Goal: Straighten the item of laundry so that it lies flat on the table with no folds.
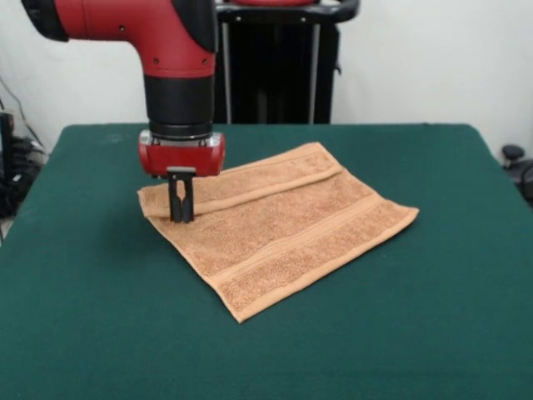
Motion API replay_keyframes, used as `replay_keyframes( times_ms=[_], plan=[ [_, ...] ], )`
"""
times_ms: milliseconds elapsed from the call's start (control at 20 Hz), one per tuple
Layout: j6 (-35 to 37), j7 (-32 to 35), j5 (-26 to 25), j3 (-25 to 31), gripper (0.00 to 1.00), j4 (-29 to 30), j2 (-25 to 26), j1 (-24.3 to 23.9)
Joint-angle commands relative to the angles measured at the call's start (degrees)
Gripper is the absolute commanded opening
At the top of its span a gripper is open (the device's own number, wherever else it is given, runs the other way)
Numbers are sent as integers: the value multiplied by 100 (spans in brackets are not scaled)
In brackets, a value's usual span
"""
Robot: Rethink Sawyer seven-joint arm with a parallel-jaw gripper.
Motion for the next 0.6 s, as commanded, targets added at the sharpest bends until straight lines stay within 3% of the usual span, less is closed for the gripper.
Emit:
replay_keyframes(
  times_ms=[50, 600],
  plan=[
    [734, -1527, -405, 761, 0, -371, 616, -51],
    [589, -1055, -612, 518, 0, -282, 686, 109]
  ],
)
